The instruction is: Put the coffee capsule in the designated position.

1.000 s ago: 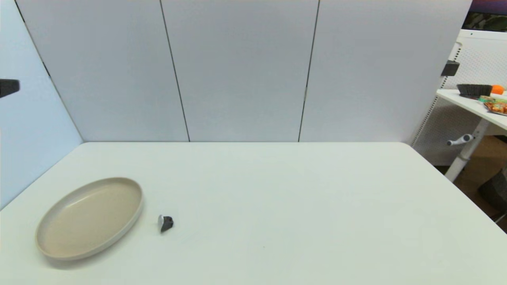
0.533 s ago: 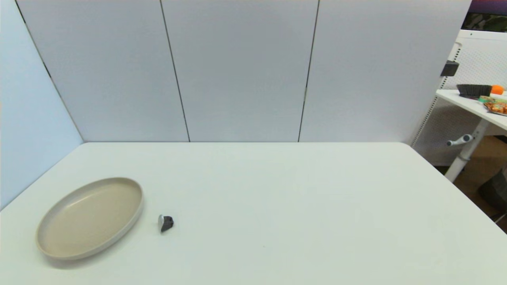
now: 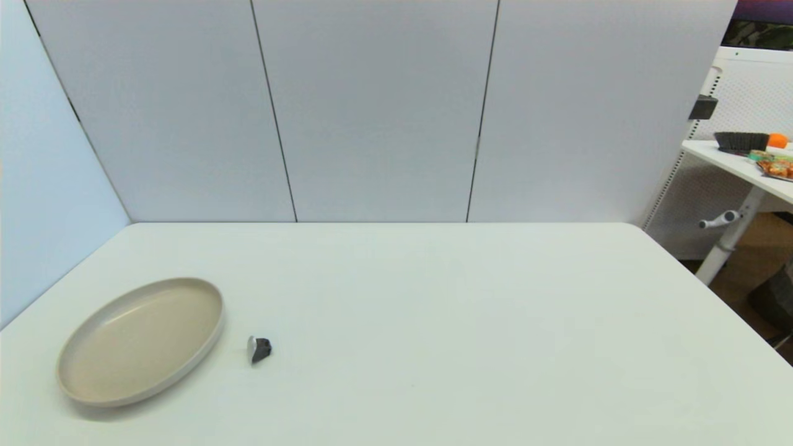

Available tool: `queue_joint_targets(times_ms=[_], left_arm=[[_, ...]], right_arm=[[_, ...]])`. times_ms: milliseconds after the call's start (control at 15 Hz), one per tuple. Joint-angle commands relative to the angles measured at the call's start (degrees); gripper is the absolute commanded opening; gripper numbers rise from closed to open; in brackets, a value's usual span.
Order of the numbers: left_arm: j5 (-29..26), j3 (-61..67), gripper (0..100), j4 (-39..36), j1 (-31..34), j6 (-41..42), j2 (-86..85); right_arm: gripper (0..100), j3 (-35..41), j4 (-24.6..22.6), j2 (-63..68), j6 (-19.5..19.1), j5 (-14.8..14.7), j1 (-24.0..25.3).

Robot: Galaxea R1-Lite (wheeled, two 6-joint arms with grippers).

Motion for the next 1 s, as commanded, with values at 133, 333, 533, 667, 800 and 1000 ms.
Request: queue_joint_targets(times_ms=[133, 333, 533, 667, 800, 1000], left_arm=[[-1.5, 12.9, 100, -10.0, 0.8, -0.3, -10.4], [-2.2, 14.8, 100, -11.1, 0.9, -2.9, -12.9], [-2.1, 14.8, 100, -11.1, 0.9, -4.1, -12.9], [-2.1, 14.8, 100, -11.1, 0.9, -4.2, -12.9], [-2.1, 14.8, 100, -11.1, 0.9, -4.1, -12.9], [-2.1, 14.8, 100, -11.0, 0.9, -4.1, -12.9]], right_arm=[[100, 0.0, 0.0, 0.1, 0.0, 0.0, 0.0], [100, 0.0, 0.0, 0.1, -0.1, 0.0, 0.0], [100, 0.0, 0.0, 0.1, -0.1, 0.0, 0.0], [100, 0.0, 0.0, 0.1, -0.1, 0.0, 0.0], [100, 0.0, 0.0, 0.1, -0.1, 0.0, 0.0], [100, 0.0, 0.0, 0.1, 0.0, 0.0, 0.0]])
